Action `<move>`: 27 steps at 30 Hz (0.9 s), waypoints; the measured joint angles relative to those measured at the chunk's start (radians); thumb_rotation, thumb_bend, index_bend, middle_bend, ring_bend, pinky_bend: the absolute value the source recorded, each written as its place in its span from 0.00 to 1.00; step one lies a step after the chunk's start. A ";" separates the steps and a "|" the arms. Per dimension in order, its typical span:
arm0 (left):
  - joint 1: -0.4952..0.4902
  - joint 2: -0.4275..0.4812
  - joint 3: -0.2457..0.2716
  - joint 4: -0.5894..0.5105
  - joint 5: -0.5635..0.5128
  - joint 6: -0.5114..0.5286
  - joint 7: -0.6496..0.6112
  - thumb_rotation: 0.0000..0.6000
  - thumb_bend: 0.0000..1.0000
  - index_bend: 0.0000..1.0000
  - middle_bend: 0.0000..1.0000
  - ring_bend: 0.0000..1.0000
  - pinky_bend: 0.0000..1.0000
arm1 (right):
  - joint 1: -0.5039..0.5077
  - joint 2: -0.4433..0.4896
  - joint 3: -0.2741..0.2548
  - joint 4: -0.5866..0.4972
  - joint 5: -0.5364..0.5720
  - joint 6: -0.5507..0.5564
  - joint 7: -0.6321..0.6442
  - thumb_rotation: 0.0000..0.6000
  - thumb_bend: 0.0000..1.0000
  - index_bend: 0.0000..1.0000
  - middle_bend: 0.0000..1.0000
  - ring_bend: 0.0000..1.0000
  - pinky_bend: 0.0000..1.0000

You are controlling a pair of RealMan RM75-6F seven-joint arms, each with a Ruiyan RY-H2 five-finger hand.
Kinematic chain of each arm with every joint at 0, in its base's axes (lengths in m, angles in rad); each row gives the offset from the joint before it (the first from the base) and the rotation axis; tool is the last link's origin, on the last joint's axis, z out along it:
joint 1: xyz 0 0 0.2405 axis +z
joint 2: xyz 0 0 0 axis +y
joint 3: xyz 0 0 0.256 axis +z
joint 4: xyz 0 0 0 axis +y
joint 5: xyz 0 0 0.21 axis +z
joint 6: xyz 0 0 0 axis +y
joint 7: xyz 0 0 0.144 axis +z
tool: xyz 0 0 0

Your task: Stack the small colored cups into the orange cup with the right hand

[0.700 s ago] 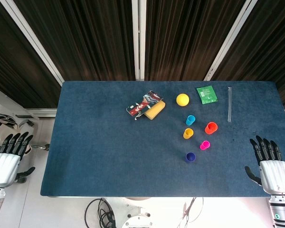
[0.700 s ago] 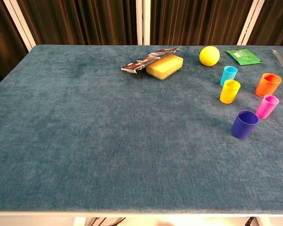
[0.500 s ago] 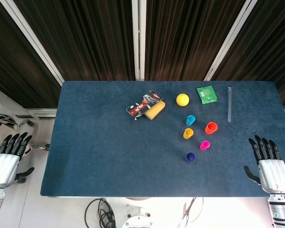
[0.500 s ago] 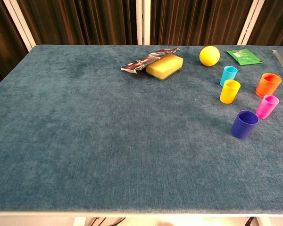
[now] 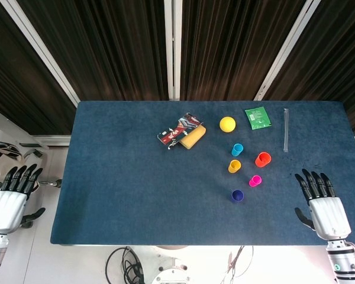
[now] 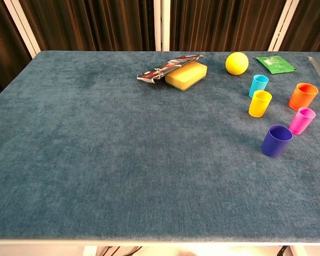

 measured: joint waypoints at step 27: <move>0.032 -0.027 0.007 0.013 -0.010 0.033 -0.016 1.00 0.04 0.01 0.03 0.00 0.00 | 0.209 -0.157 0.017 -0.076 0.123 -0.342 -0.377 1.00 0.23 0.00 0.07 0.00 0.00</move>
